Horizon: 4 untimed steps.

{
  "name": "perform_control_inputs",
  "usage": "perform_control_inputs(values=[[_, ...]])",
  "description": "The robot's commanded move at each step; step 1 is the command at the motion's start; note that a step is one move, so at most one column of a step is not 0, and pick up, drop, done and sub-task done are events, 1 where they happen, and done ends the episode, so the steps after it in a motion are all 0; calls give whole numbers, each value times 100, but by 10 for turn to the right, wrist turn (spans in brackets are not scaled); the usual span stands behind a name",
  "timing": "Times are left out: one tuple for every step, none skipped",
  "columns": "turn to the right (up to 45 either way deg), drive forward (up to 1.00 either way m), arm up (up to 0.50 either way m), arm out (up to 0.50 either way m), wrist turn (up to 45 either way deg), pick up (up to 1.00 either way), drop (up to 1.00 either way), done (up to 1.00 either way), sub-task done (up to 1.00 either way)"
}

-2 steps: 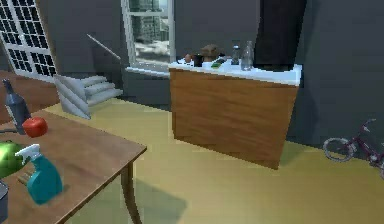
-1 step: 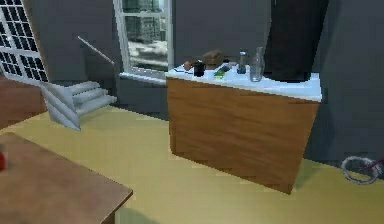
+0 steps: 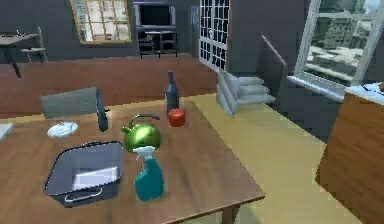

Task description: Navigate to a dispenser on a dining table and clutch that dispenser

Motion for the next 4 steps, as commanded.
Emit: perform_control_inputs(values=[[-450,0,0,0,0,0,0,0,0],[-450,0,0,0,0,0,0,0,0],[-120,0,0,0,0,0,0,0,0],[0,0,50,0,0,0,0,0,0]])
